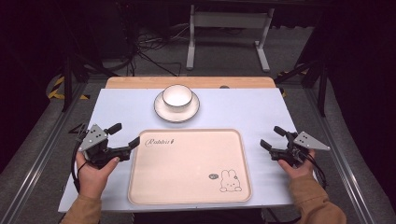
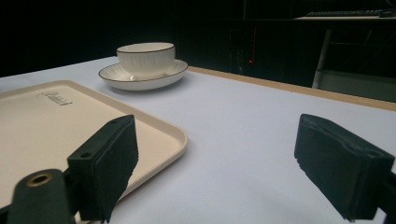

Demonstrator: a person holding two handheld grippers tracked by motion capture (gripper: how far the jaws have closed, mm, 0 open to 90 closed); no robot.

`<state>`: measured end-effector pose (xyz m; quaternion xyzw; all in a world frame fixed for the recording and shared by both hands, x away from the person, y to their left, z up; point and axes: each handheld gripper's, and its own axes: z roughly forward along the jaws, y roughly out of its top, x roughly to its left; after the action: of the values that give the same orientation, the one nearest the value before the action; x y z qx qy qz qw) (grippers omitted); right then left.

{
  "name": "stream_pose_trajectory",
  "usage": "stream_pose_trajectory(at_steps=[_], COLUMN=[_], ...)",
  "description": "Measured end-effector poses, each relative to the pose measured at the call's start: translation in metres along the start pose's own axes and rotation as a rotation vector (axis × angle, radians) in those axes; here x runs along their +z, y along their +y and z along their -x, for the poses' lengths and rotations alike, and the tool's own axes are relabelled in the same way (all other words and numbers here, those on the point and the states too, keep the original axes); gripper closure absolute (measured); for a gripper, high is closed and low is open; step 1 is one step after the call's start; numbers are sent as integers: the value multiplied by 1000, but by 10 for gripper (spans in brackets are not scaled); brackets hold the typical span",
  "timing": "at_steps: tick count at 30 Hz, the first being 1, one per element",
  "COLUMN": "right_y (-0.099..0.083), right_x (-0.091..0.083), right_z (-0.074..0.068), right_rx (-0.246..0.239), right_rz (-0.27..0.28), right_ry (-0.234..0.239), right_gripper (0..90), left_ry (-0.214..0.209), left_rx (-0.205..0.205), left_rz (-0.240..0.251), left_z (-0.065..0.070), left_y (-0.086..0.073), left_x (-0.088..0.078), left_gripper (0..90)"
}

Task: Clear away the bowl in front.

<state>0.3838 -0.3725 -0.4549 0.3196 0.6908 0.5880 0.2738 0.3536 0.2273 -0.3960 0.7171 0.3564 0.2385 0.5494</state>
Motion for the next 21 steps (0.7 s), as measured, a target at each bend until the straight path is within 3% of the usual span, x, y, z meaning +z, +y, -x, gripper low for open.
stream_pose_trajectory(at_steps=[7,21], right_y=[0,0], right_x=[0,0], right_z=[0,0], right_rx=[4,-2], right_rz=[-1,-1], right_ry=[3,2], right_gripper=[139,138], left_ry=[-39,-88], left_rx=[40,44], left_rz=[-5,-15], left_z=[2,-1], left_y=[20,42], left_x=[13,52], left_gripper=[149,148])
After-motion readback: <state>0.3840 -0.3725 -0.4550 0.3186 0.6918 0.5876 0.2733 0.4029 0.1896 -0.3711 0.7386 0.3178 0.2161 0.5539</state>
